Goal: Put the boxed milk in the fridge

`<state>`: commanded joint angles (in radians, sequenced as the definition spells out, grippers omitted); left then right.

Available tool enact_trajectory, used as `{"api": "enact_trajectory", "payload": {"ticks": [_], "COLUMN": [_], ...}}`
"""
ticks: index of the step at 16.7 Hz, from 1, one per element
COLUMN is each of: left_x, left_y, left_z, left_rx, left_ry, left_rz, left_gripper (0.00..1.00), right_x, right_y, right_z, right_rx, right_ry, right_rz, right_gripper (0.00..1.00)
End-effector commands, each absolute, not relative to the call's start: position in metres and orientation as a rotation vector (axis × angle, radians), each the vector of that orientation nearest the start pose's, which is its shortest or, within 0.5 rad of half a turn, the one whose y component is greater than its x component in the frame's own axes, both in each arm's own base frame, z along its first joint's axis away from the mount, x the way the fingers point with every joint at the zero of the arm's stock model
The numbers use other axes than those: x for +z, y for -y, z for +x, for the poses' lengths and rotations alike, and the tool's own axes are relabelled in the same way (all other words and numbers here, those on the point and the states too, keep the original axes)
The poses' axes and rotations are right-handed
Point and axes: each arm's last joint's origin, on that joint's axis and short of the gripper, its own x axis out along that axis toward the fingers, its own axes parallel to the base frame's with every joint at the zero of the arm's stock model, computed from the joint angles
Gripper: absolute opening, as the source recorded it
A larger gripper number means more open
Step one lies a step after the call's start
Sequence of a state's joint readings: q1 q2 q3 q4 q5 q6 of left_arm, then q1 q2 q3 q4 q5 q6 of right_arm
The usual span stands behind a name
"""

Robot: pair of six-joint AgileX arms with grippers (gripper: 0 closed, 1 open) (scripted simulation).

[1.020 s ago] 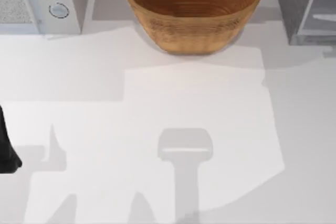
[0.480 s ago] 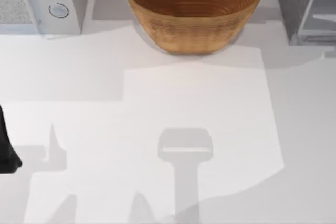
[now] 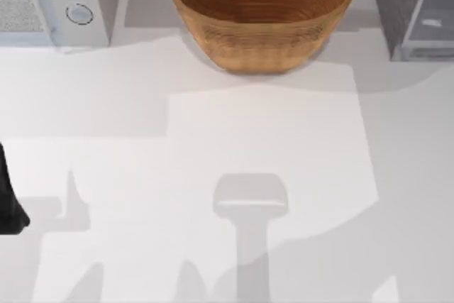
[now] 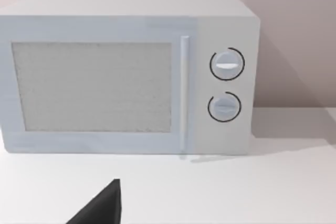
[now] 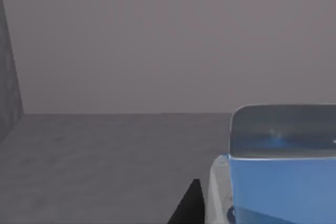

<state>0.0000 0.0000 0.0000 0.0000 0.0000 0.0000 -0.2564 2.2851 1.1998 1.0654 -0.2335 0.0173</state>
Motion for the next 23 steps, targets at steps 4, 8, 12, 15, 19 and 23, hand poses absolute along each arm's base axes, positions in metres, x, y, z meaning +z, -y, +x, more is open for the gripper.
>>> {"api": "enact_trajectory", "payload": {"ticks": [4,8,12,15,19,23], "left_x": [0.160,0.160,0.160,0.160,0.160,0.160], "left_y": [0.001,0.001,0.001,0.001,0.001,0.001], "left_z": [0.106,0.106,0.106,0.106,0.106,0.106], "left_rx": [0.000,0.000,0.000,0.000,0.000,0.000], "left_ry": [0.000,0.000,0.000,0.000,0.000,0.000], "left_rz": [0.000,0.000,0.000,0.000,0.000,0.000], "left_gripper": [1.00,1.00,1.00,1.00,1.00,1.00], "right_x": [0.120,0.122,0.130,0.130,0.130,0.130], "right_y": [0.107,0.107,0.105,0.103,0.103,0.103], "right_z": [0.477,0.499,0.522,0.524,0.524,0.524], "right_rx": [0.001,0.002,0.004,0.006,0.006,0.006], "right_ry": [0.007,0.002,0.000,-0.007,-0.007,-0.007], "right_rz": [0.000,0.003,0.003,0.005,0.005,0.005], "right_gripper": [0.00,0.00,0.00,0.00,0.15,0.45]}}
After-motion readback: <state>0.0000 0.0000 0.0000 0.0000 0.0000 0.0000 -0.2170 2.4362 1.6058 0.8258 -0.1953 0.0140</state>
